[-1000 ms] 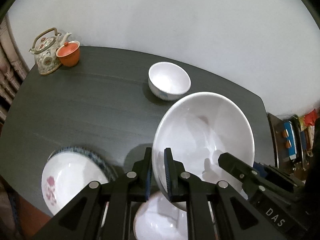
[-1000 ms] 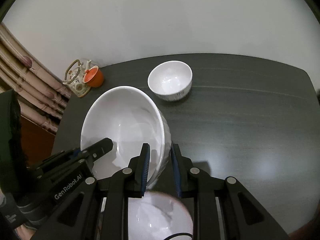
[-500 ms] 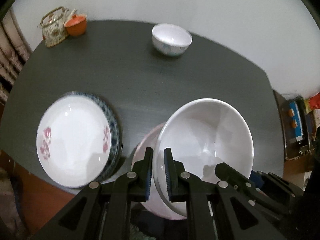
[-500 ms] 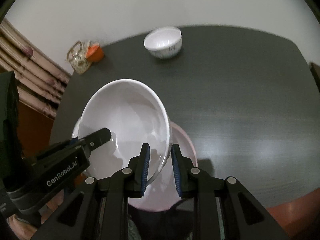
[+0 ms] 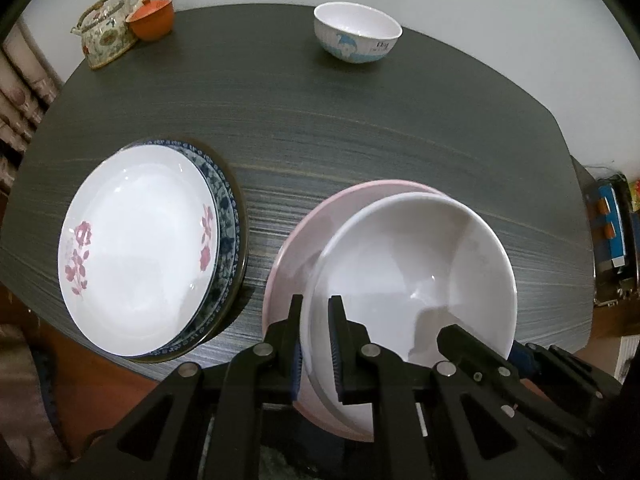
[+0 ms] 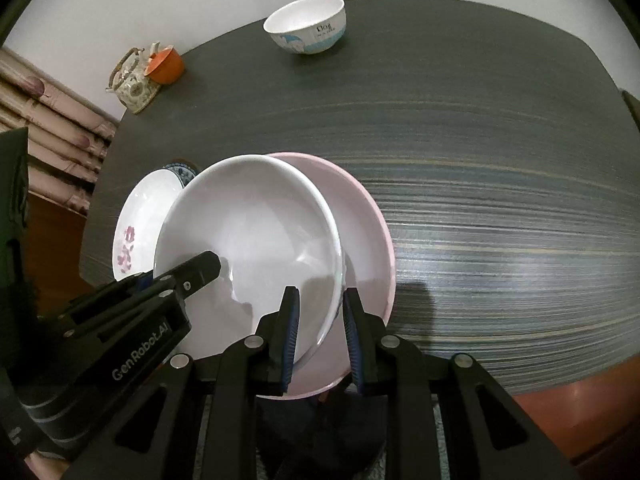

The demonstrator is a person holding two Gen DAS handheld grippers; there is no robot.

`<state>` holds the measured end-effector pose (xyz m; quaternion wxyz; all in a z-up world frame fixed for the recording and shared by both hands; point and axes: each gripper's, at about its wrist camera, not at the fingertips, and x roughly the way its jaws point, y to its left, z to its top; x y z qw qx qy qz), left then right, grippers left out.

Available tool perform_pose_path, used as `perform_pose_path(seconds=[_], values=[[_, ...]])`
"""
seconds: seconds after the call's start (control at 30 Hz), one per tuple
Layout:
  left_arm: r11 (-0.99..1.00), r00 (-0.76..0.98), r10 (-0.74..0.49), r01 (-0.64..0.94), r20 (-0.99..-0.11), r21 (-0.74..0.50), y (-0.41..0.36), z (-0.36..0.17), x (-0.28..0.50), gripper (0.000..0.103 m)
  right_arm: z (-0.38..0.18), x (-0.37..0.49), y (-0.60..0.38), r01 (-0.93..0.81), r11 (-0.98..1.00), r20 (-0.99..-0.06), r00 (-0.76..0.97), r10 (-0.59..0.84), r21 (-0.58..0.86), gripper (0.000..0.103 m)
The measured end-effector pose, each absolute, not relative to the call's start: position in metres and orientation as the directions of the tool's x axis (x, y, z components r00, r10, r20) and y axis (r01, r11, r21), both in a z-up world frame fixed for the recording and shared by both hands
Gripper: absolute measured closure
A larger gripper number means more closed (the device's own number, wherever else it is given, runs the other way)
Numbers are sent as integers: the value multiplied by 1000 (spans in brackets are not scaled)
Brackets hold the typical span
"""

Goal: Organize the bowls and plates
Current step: 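Lower the Rabbit bowl into the pink bowl with the right tool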

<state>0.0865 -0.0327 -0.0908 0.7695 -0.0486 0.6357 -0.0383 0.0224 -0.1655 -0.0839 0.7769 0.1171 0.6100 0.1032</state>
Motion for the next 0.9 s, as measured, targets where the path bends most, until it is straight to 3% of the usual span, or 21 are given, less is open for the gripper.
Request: perform_pose_path(seconds=[0.9], values=[[991,114,-134,-1,-984,-135,-30,-104,101,86,-86,34,-155,-9,963,-941,209,266,270,78]])
